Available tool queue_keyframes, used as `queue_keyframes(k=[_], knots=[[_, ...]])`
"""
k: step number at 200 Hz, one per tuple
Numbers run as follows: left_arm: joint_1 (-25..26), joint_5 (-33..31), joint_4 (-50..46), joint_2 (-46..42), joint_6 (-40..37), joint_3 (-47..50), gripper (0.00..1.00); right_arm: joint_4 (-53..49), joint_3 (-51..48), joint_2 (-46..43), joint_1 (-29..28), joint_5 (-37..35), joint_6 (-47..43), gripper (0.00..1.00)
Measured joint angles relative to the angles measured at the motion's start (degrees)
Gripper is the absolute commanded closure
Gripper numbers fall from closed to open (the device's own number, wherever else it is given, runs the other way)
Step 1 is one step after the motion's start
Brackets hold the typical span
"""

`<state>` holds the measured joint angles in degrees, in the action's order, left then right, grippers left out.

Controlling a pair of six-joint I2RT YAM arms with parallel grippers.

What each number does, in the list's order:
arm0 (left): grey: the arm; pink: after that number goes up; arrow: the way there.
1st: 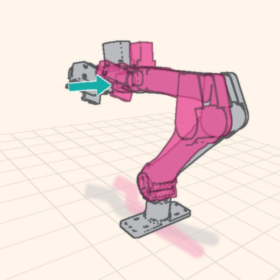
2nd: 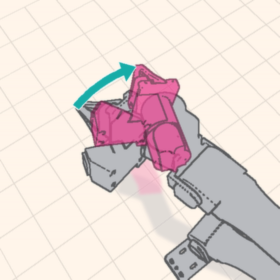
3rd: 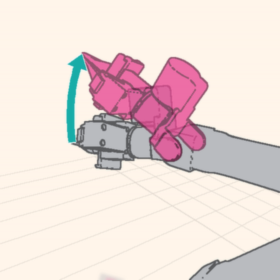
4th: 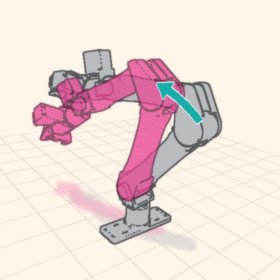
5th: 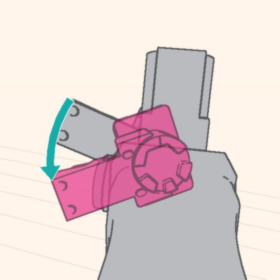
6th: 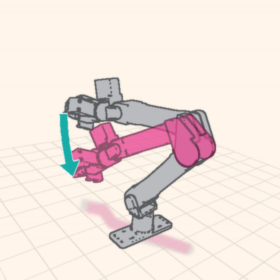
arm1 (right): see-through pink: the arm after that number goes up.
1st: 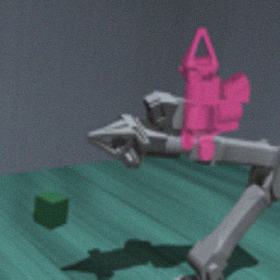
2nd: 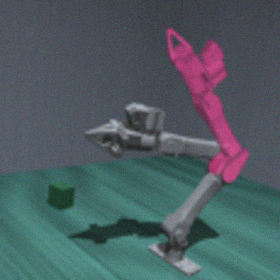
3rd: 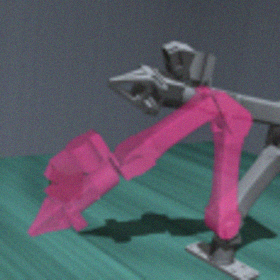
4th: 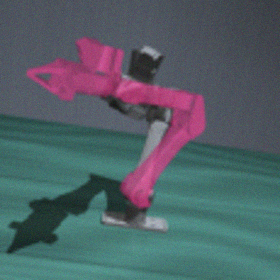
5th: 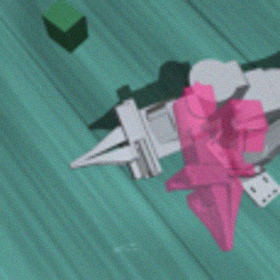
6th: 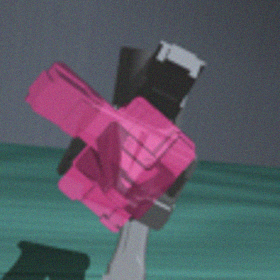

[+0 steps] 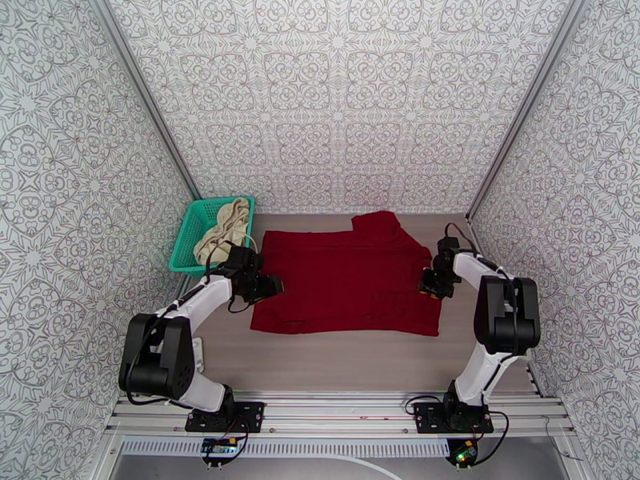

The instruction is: Fold and stack the mixed laundry pile

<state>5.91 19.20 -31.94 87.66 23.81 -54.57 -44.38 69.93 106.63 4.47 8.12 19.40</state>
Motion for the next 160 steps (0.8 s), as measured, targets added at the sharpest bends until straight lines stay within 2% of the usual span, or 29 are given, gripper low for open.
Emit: queue_keyframes(k=[29,79,160], knots=[[0.0,0.0,0.0,0.0,0.0,0.0,0.4,0.6,0.0,1.0,0.0,0.0,0.0,0.74],[0.0,0.0,0.0,0.0,0.0,0.0,0.4,0.5,0.0,0.8,0.0,0.0,-0.8,0.89],[0.0,-0.1,-0.2,-1.5,0.0,1.3,0.4,-0.7,-1.9,-6.5,-0.2,0.2,-0.8,0.95]])
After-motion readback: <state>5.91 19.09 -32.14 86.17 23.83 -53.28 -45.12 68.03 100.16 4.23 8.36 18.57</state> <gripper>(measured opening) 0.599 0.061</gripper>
